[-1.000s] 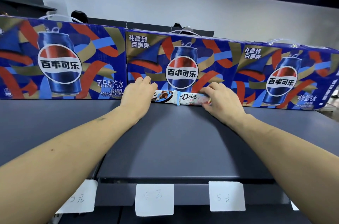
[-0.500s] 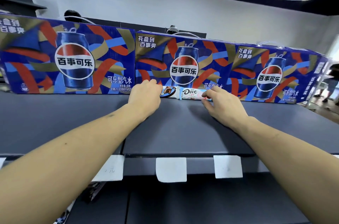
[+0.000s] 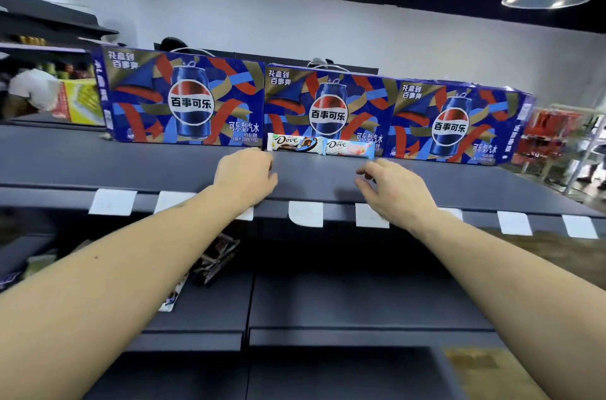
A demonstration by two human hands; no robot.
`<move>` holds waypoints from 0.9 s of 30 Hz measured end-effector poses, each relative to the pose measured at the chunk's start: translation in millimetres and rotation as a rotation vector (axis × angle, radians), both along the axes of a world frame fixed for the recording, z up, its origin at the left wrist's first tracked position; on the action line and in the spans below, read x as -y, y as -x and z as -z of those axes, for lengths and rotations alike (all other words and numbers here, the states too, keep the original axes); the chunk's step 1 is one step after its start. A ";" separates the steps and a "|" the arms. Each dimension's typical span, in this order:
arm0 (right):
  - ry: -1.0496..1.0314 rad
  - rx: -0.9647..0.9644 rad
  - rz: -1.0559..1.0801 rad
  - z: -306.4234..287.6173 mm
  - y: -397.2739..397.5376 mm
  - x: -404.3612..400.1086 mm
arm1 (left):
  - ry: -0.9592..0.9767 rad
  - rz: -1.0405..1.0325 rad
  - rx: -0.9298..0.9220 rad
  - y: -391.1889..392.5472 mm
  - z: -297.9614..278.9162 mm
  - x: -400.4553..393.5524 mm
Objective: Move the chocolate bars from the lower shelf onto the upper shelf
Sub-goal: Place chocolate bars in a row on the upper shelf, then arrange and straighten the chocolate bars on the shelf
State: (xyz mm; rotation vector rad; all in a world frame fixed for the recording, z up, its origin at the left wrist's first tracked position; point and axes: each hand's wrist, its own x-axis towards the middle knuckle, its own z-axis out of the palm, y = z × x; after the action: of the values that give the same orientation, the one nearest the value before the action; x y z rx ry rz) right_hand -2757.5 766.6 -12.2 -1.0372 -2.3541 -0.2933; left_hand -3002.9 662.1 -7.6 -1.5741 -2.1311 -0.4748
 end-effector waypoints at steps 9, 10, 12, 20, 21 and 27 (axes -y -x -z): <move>0.158 0.018 -0.085 62.2 -12.3 95.0 | 0.107 -0.006 0.073 -43.2 44.7 107.9; 0.182 0.041 -0.092 70.5 -9.4 102.9 | 0.138 -0.017 0.086 -44.6 53.7 118.0; 0.223 0.072 -0.115 86.9 -0.6 117.4 | 0.186 -0.041 0.077 -44.6 73.8 137.3; 0.268 0.180 -0.211 120.8 55.7 149.5 | 0.315 -0.162 -0.009 -16.6 129.0 174.5; 0.276 0.169 -0.218 123.7 64.4 151.8 | 0.306 -0.176 0.007 -11.6 133.2 175.4; 0.309 0.186 -0.261 163.3 120.6 161.6 | 0.239 -0.211 0.050 30.9 171.6 184.5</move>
State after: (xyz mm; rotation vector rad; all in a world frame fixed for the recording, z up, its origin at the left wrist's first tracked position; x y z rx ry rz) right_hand -2878.1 605.0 -175.5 -0.8497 -2.7291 0.0797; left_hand -3033.9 477.7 -179.1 -1.4470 -2.4335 -0.1980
